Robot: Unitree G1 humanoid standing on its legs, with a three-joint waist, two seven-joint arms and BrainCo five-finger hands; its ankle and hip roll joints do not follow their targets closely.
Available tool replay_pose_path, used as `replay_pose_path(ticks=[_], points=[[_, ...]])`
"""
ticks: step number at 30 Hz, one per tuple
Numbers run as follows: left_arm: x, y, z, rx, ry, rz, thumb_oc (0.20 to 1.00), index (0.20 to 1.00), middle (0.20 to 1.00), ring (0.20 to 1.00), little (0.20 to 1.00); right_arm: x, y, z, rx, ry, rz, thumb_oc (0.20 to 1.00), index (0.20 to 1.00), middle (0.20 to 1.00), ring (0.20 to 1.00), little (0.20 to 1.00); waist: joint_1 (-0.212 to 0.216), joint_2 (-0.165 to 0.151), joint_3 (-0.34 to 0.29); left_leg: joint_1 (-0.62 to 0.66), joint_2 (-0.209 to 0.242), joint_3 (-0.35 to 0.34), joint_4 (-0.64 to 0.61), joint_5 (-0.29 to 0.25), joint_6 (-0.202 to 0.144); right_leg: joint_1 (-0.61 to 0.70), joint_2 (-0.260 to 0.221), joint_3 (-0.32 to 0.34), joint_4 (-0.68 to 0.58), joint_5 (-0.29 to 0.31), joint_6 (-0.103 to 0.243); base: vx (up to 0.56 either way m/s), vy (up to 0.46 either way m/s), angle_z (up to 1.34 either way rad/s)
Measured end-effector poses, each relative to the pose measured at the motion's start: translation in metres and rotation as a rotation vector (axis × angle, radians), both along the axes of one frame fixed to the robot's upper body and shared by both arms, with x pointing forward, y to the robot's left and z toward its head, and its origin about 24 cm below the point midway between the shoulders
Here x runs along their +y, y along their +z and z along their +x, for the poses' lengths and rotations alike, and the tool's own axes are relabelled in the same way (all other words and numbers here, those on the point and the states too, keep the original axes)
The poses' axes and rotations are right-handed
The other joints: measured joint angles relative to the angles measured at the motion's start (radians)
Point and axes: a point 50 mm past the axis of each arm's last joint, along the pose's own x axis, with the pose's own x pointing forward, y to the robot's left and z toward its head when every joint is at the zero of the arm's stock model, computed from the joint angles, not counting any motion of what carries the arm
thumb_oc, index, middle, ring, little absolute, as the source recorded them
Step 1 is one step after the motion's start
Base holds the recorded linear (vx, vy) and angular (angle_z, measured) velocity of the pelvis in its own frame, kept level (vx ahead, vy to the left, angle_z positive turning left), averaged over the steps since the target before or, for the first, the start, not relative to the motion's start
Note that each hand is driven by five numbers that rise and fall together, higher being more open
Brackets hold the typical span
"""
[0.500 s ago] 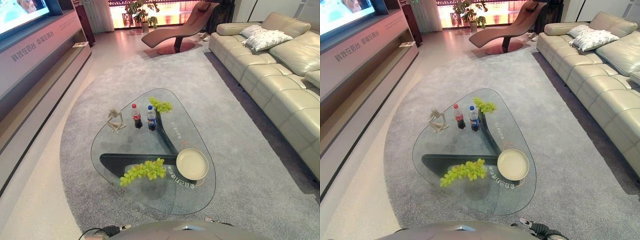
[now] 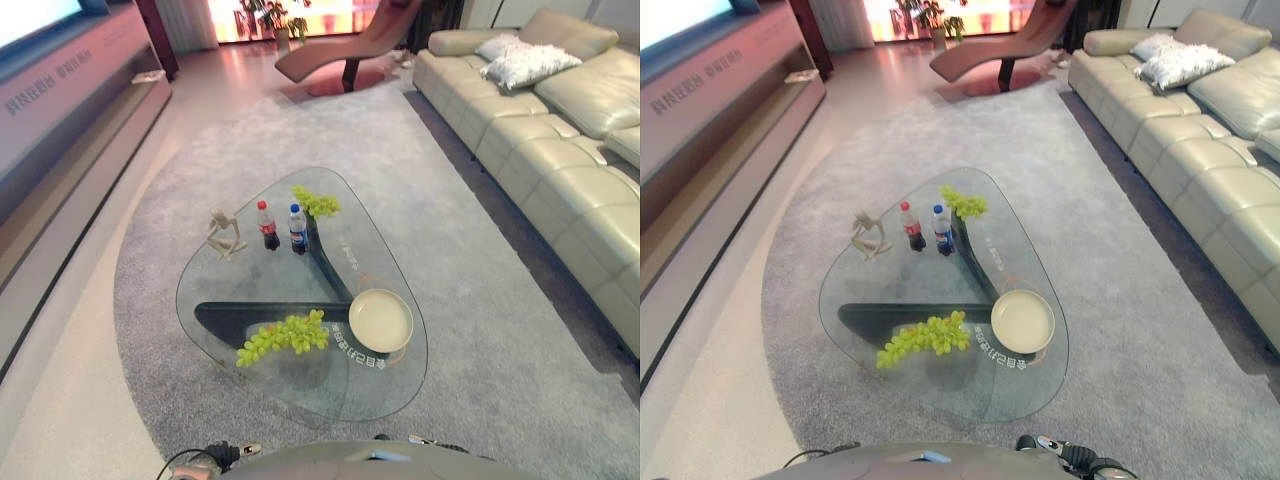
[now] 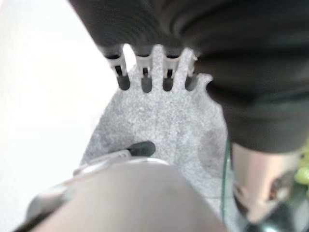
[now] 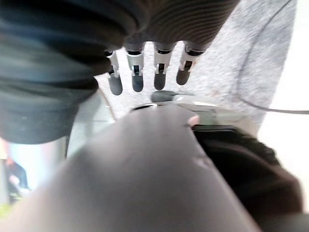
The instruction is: Pick up fruits into the plate
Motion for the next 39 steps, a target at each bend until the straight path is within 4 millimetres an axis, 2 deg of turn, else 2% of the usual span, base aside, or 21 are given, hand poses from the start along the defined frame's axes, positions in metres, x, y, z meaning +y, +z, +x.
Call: replay_pose_path(ticks=[1,2,4,5,6,9,11,14,17,22,24,29,34,39], points=[[0.000,0.000,0.000,0.000,0.000,0.000,1.000,1.000,1.000,1.000,1.000,0.000,0.000,0.000,0.000,0.000,0.000,1.000,1.000,1.000,1.000,1.000,0.000,0.000,0.000,0.000,0.000,0.000,0.000,0.000,0.000,0.000,0.000,0.000,0.000,0.000,0.000,-0.09,0.024,-0.09],[-0.002,0.011,0.044,-0.122,-0.013,0.009,1.000,1.000,1.000,1.000,1.000,0.002,0.006,0.029,-0.072,0.008,0.002,1.000,1.000,1.000,1.000,1.000,-0.009,-0.008,0.102,-0.041,-0.005,0.007,0.005,0.020,-0.001,-0.048,0.006,0.010,0.004,0.022,0.000,-0.12,0.040,-0.11],[-0.004,0.019,0.068,-0.200,0.005,0.012,1.000,1.000,1.000,1.000,1.000,0.004,0.011,0.048,-0.115,0.009,0.008,1.000,1.000,1.000,1.000,1.000,-0.020,-0.017,0.153,-0.073,-0.006,0.017,0.005,0.029,-0.004,-0.092,0.007,0.023,0.011,0.030,-0.005,-0.13,0.048,-0.16],[-0.004,0.021,0.072,-0.214,0.006,0.019,1.000,1.000,1.000,1.000,1.000,0.004,0.012,0.051,-0.121,0.008,0.008,1.000,1.000,1.000,1.000,1.000,-0.019,-0.017,0.163,-0.080,-0.005,0.020,0.005,0.031,-0.002,-0.100,0.008,0.026,0.014,0.033,-0.006,-0.09,0.040,-0.15],[-0.006,0.030,0.092,-0.274,0.006,0.048,1.000,1.000,1.000,1.000,1.000,0.005,0.017,0.069,-0.171,0.000,0.012,1.000,1.000,1.000,1.000,1.000,-0.032,-0.016,0.210,-0.092,-0.006,0.022,0.005,0.038,-0.004,-0.108,0.009,0.029,0.004,0.046,-0.006,-0.05,0.026,-0.10],[-0.009,0.043,0.117,-0.377,0.000,0.089,1.000,1.000,1.000,1.000,1.000,0.004,0.023,0.084,-0.225,-0.006,0.014,1.000,1.000,1.000,1.000,1.000,-0.040,-0.001,0.249,-0.093,-0.004,0.032,0.005,0.038,-0.004,-0.113,0.013,0.038,0.001,0.051,-0.012,-0.04,0.033,-0.12],[-0.009,0.055,0.134,-0.456,-0.018,0.141,1.000,1.000,1.000,1.000,1.000,0.004,0.028,0.096,-0.268,-0.007,0.016,1.000,1.000,1.000,1.000,1.000,-0.047,0.020,0.272,-0.097,-0.002,0.040,0.005,0.037,-0.004,-0.123,0.017,0.047,0.001,0.052,-0.013,-0.07,0.026,-0.14],[-0.010,0.077,0.165,-0.560,-0.110,0.223,1.000,1.000,1.000,1.000,1.000,0.002,0.035,0.110,-0.319,-0.025,0.028,1.000,1.000,1.000,1.000,1.000,-0.059,0.041,0.307,-0.119,-0.003,0.046,0.005,0.037,-0.005,-0.148,0.017,0.053,0.001,0.054,-0.015,-0.06,0.025,-0.05],[0.005,0.111,0.201,-0.677,-0.173,0.337,1.000,1.000,1.000,1.000,1.000,0.003,0.048,0.135,-0.397,-0.032,0.047,1.000,1.000,1.000,1.000,1.000,-0.071,0.050,0.365,-0.147,-0.003,0.047,0.005,0.043,-0.009,-0.177,0.017,0.055,0.001,0.063,-0.017,-0.05,0.008,-0.02],[0.023,0.153,0.234,-0.796,-0.219,0.487,1.000,1.000,1.000,1.000,1.000,0.006,0.066,0.164,-0.504,-0.054,0.082,1.000,1.000,1.000,1.000,1.000,-0.083,0.048,0.403,-0.196,-0.004,0.066,0.006,0.047,-0.012,-0.237,0.018,0.073,0.001,0.078,-0.018,-0.07,-0.027,-0.11],[0.031,0.180,0.251,-0.863,-0.241,0.572,1.000,1.000,1.000,1.000,1.000,0.006,0.077,0.179,-0.560,-0.053,0.093,1.000,1.000,1.000,1.000,1.000,-0.087,0.050,0.452,-0.207,-0.005,0.071,0.006,0.051,-0.014,-0.249,0.017,0.076,0.002,0.085,-0.021,-0.05,-0.038,-0.07],[0.029,0.215,0.274,-0.926,-0.322,0.722,1.000,1.000,1.000,1.000,1.000,0.007,0.083,0.185,-0.592,-0.076,0.118,1.000,1.000,1.000,1.000,1.000,-0.095,0.048,0.456,-0.235,-0.004,0.072,0.006,0.051,-0.015,-0.279,0.019,0.076,0.005,0.084,-0.021,-0.05,-0.056,-0.02],[0.035,0.227,0.280,-0.884,-0.386,0.839,1.000,1.000,1.000,1.000,1.000,0.008,0.085,0.187,-0.609,-0.091,0.138,1.000,1.000,1.000,1.000,1.000,-0.108,0.047,0.457,-0.272,-0.005,0.076,0.008,0.054,-0.016,-0.326,0.018,0.079,0.023,0.085,-0.021,-0.03,-0.045,-0.03],[0.045,0.243,0.286,-0.840,-0.438,0.973,1.000,1.000,1.000,1.000,1.000,0.009,0.088,0.191,-0.634,-0.124,0.176,1.000,1.000,1.000,1.000,1.000,-0.120,0.026,0.467,-0.339,-0.004,0.089,0.039,0.053,-0.016,-0.408,0.017,0.097,0.068,0.084,-0.021,-0.02,-0.040,-0.08]])
